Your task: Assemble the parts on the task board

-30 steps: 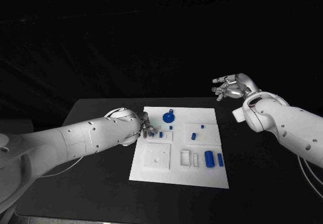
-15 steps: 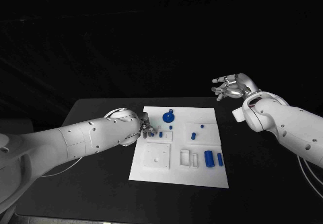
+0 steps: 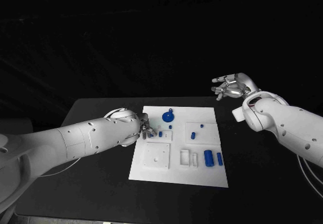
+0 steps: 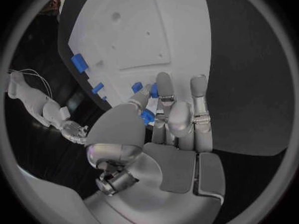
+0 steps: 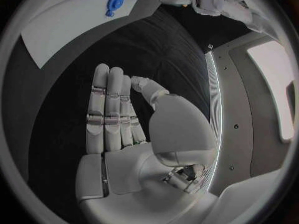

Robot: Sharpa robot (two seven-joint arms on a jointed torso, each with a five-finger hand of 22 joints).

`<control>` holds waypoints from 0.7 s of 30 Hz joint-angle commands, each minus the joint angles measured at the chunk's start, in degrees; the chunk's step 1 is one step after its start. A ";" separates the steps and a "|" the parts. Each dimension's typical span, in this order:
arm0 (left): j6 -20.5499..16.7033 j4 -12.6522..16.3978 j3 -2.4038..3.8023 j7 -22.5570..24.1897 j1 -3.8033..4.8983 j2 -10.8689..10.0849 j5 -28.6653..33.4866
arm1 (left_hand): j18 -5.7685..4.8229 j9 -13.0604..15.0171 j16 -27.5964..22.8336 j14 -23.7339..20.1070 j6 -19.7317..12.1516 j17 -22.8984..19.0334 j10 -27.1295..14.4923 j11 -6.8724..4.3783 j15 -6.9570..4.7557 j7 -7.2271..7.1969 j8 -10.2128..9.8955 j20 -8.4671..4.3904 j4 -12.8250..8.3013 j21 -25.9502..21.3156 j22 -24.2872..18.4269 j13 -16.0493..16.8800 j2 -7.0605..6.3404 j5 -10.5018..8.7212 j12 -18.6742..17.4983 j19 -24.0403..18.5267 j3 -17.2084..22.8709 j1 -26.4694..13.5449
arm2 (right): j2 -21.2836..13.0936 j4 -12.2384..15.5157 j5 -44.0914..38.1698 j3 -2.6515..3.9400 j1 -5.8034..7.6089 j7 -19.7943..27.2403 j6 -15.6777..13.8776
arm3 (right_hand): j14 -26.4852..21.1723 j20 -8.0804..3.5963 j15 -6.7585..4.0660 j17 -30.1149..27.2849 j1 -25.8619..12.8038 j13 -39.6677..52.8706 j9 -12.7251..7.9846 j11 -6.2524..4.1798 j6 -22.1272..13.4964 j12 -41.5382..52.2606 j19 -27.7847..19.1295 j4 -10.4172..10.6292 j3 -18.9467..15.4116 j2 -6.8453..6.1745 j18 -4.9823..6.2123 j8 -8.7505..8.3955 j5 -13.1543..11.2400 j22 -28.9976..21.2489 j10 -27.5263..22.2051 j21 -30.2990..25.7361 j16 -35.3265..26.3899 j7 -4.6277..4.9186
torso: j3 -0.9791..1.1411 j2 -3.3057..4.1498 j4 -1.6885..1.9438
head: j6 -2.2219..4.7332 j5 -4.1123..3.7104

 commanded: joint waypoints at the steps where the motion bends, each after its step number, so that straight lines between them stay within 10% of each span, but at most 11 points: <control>1: 2.58 0.15 -0.25 -0.86 -0.40 -0.04 -0.66 | 1.05 -0.09 0.05 -0.06 0.90 0.07 2.46 -0.31 -0.21 -1.25 0.18 0.30 -0.03 0.13 1.01 -0.07 3.91 0.01 0.19 0.13 -0.27 4.32 | -0.03 0.09 -0.35 0.02 -0.05 0.48 0.61 | 0.17 0.01 0.20 0.04 -0.51 0.05 0.07 -0.05 0.19 0.34 -0.07 0.18 -0.25 0.00 -0.04 -0.07 0.18 -0.05 -0.50 0.07 -0.17 0.12 | 0.00 0.02 0.02 | 0.03 0.03; 21: 2.81 -0.29 -0.21 -0.04 -0.38 -0.12 0.29 | 1.35 1.51 0.11 -0.06 0.97 0.03 2.46 -0.40 -0.14 -1.35 0.27 0.58 -0.52 0.22 0.97 -0.31 4.22 0.36 0.31 0.05 0.08 4.46 | -0.01 0.08 -0.36 0.02 -0.11 0.45 0.63 | 0.17 0.01 0.20 0.04 -0.51 0.05 0.07 -0.05 0.19 0.34 -0.07 0.18 -0.25 0.00 -0.04 -0.07 0.18 -0.05 -0.50 0.07 -0.17 0.12 | 0.07 0.07 -0.05 | 0.10 -0.03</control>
